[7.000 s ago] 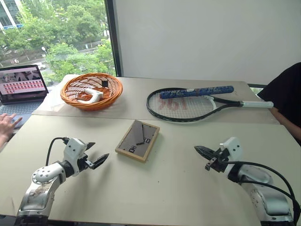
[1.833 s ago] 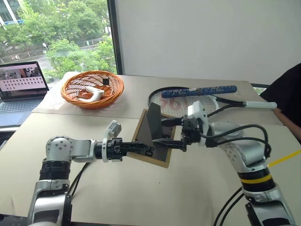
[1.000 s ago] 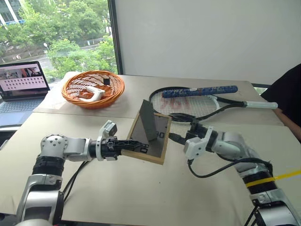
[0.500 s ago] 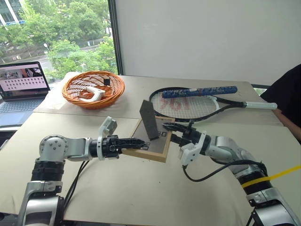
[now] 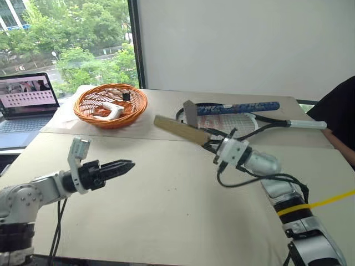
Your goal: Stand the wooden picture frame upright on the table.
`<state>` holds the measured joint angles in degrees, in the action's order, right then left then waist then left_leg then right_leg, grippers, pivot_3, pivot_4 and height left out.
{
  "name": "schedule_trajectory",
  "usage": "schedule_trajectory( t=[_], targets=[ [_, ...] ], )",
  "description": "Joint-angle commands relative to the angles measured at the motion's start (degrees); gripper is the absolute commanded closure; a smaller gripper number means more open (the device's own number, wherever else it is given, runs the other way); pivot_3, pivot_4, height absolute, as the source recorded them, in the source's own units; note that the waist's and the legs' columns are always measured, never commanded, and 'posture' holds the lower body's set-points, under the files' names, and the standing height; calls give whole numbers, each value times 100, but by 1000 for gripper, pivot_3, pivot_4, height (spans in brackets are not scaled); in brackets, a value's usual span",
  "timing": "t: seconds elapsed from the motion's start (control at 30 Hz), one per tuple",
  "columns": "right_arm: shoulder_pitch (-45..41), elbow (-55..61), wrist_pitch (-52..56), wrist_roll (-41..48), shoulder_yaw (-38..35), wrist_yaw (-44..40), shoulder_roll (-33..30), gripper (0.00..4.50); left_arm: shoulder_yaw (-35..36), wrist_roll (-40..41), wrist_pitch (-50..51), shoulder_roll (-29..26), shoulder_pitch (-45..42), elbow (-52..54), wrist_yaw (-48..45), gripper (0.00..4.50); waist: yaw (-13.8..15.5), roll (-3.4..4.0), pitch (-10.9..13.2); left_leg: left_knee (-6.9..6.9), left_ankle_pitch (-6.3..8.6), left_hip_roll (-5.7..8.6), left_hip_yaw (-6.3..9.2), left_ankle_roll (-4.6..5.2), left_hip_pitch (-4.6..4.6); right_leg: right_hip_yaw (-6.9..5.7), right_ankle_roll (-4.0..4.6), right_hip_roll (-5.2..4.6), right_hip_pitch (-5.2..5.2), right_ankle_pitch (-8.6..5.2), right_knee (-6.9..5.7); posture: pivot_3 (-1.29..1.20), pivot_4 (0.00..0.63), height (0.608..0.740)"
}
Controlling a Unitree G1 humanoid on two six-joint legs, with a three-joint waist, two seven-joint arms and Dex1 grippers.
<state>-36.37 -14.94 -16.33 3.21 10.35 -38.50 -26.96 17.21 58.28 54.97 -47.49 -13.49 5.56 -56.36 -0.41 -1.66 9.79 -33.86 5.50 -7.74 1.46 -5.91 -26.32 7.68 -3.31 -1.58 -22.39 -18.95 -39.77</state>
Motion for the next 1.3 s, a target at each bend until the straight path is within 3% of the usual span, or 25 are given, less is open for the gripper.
schedule_trajectory(
  t=[0.03,0.1,0.3,0.4,0.53,0.93,1.23,1.3],
  targets=[
    [-93,267,1571,1045,-404,-219,297,3232,-277,-958,-1043,165,209,469,163,0,20,1,0,0,0,0,0,0,0,0,0,0,1,0,1,0,150,696],
    [-49,550,2852,1872,-633,-279,557,3233,-445,-1648,-1920,459,315,549,391,0,27,1,1,1,0,-1,-1,0,-1,0,2,0,-1,0,1,0,150,696],
    [88,935,4791,2520,-843,-130,635,3234,-390,-2075,-2695,1048,131,488,721,0,64,1,1,5,2,-5,-1,3,-7,-1,4,4,-11,0,1,0,150,696],
    [202,803,4694,2077,-607,-185,482,3234,-439,-2158,-2792,1090,47,433,711,0,71,1,1,5,2,-4,-2,3,-7,0,4,4,-12,-1,1,0,150,696],
    [349,783,4881,2116,-571,-310,541,3234,-507,-2189,-2791,1134,-60,383,679,0,68,1,0,5,2,-4,-3,4,-8,0,3,4,-14,-1,1,0,150,696],
    [701,1317,6287,2909,-732,-339,843,3265,-638,-2157,-2602,1218,-276,332,572,0,5,2,-1,4,3,-5,0,5,-4,-1,3,6,-8,-1,0,0,150,696],
    [869,1692,6405,2845,-494,-427,723,3265,-663,-2173,-2543,1155,-314,280,490,0,-34,2,-1,4,3,-5,1,5,-4,-1,2,6,-6,-2,0,0,150,696],
    [923,1800,6423,2849,-491,-447,673,2258,-671,-2185,-2538,1149,-339,254,471,0,-35,1,-1,4,3,-5,0,5,-4,-1,2,6,-7,-2,0,0,150,696]
  ],
)
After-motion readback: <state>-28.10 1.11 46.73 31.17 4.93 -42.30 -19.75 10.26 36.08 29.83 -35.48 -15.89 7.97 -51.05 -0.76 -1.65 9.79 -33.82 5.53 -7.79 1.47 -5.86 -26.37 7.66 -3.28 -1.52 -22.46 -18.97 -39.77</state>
